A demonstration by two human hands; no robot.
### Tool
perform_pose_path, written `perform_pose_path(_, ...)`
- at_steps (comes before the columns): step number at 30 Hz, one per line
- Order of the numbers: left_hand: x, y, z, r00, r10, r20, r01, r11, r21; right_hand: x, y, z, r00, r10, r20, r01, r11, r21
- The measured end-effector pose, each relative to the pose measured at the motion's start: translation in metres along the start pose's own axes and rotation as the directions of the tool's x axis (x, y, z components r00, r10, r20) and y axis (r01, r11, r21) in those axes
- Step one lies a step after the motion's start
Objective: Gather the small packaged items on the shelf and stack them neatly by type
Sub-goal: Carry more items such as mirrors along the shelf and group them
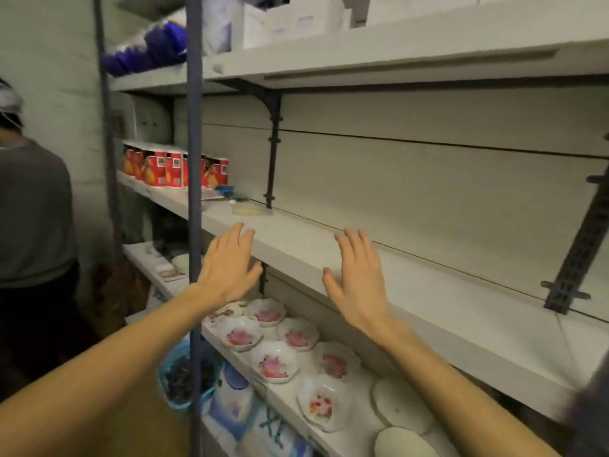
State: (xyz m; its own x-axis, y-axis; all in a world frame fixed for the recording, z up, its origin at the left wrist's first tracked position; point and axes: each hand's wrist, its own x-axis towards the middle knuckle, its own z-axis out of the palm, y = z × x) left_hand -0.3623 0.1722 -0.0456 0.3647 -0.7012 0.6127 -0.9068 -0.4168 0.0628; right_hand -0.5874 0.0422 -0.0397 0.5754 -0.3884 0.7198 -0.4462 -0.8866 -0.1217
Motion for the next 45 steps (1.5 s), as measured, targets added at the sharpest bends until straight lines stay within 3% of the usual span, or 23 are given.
perform_pose_path(5, 0.020, -0.073, 0.027, 0.992, -0.061, 0.114, 0.047, 0.992, 0.120, 0.067, -0.034, 0.075, 0.977, -0.125, 0.172, 0.131, 0.991, -0.020)
perform_pose_path(9, 0.067, -0.131, 0.033, 0.992, -0.035, 0.118, 0.017, 0.989, 0.148, 0.135, -0.061, 0.121, 0.971, -0.157, 0.181, 0.160, 0.987, 0.000)
perform_pose_path(12, 0.108, -0.169, 0.037, 0.992, -0.032, 0.126, 0.007, 0.981, 0.194, 0.180, -0.074, 0.157, 0.972, -0.133, 0.194, 0.134, 0.991, 0.010)
perform_pose_path(21, 0.173, -0.230, 0.088, 0.993, 0.053, 0.102, -0.060, 0.996, 0.063, 0.244, -0.082, 0.251, 0.942, 0.014, 0.334, -0.024, 0.999, 0.026)
perform_pose_path(25, 0.186, -0.254, 0.107, 0.989, 0.144, -0.012, -0.144, 0.990, 0.001, 0.257, -0.091, 0.270, 0.971, 0.000, 0.238, -0.017, 0.998, 0.068)
perform_pose_path(29, 0.197, -0.290, 0.118, 0.958, 0.208, -0.196, -0.230, 0.969, -0.094, 0.270, -0.112, 0.281, 0.999, -0.023, 0.022, 0.020, 0.992, 0.121)
perform_pose_path(35, 0.221, -0.368, 0.133, 0.961, 0.214, -0.175, -0.245, 0.952, -0.185, 0.293, -0.174, 0.321, 0.983, -0.085, -0.163, 0.109, 0.984, 0.143)
perform_pose_path(40, 0.250, -0.435, 0.144, 0.979, 0.184, -0.090, -0.198, 0.961, -0.191, 0.316, -0.229, 0.363, 0.973, -0.232, -0.006, 0.232, 0.972, 0.021)
perform_pose_path(45, 0.277, -0.482, 0.165, 0.994, 0.074, 0.075, -0.061, 0.985, -0.163, 0.347, -0.265, 0.408, 0.960, -0.033, 0.279, 0.043, 0.999, -0.029)
